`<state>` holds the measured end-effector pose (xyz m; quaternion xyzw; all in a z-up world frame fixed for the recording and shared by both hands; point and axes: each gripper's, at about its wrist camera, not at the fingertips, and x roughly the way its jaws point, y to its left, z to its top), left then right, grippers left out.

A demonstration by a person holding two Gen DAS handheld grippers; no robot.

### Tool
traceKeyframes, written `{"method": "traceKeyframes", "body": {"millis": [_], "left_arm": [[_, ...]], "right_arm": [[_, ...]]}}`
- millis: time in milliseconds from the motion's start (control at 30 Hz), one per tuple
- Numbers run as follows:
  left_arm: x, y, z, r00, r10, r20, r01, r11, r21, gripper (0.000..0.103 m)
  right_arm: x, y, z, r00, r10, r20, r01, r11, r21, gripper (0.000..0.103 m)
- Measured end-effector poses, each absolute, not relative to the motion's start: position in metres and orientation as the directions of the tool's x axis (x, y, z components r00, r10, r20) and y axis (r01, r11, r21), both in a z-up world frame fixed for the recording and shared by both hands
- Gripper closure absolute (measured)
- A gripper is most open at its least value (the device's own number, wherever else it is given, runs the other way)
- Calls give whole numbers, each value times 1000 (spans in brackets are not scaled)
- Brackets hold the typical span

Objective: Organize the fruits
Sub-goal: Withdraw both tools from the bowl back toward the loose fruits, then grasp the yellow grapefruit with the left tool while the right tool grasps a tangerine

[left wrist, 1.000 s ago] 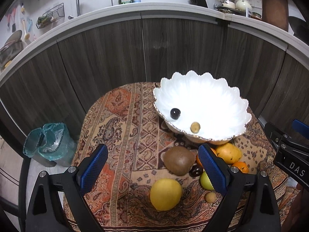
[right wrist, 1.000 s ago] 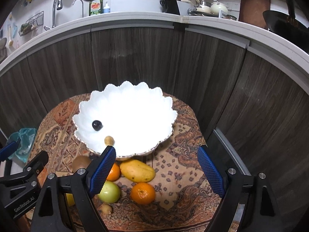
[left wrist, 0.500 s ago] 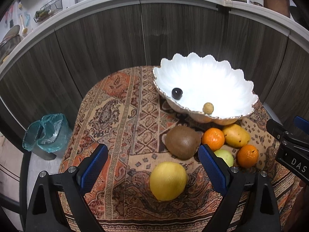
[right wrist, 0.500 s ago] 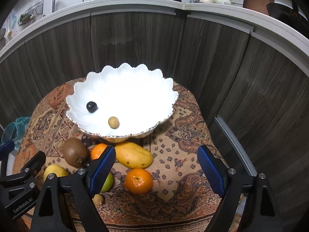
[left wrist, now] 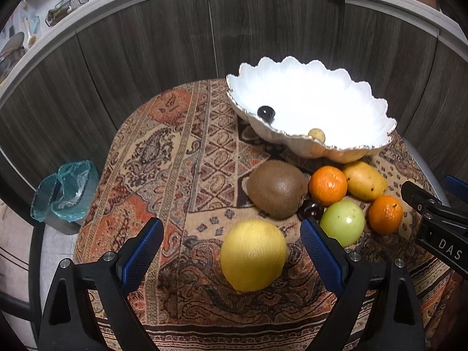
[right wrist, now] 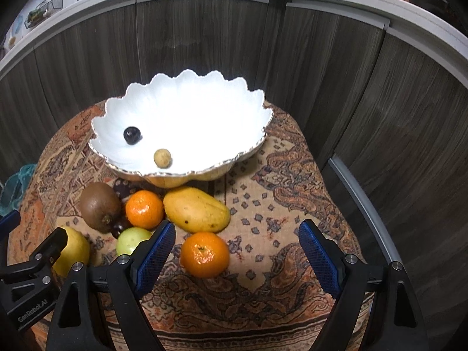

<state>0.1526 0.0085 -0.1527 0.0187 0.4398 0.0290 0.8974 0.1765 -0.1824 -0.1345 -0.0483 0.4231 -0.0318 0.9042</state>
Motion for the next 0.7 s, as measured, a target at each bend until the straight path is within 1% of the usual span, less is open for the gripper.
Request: {"method": "traceKeyframes", "body": {"millis": [700], "left_arm": [[158, 13, -190, 546, 50, -837, -35, 999, 37, 9]], "right_arm": [[187, -176, -179, 555, -75, -828, -23, 994, -106, 16]]}}
